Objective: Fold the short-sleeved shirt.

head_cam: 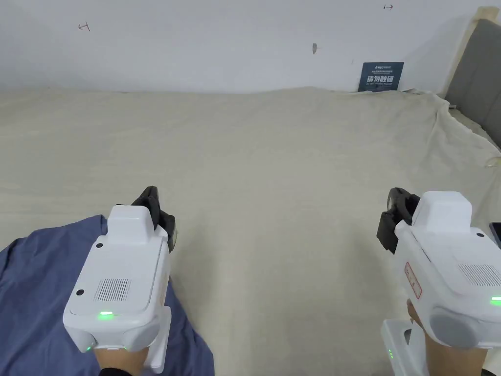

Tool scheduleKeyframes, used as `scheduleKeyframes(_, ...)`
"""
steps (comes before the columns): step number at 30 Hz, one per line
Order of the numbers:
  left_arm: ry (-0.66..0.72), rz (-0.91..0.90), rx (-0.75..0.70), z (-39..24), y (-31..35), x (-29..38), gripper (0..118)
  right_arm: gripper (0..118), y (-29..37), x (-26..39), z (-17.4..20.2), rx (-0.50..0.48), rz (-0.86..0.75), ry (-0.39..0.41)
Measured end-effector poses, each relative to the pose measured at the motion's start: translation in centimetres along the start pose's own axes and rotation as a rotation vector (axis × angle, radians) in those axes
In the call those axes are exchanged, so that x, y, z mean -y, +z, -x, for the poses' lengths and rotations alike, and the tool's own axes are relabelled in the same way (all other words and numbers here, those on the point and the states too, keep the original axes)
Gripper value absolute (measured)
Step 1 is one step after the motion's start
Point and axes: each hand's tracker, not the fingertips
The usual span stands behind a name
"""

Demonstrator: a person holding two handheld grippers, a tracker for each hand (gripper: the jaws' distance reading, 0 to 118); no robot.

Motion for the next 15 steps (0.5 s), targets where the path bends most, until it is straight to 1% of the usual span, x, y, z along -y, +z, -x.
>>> scheduleKeyframes(15,-0.001,-0.015,0.001,0.19,0.03,-0.17,3,0,-0.04,-0.19,-0.11,-0.005,-0.001,0.006)
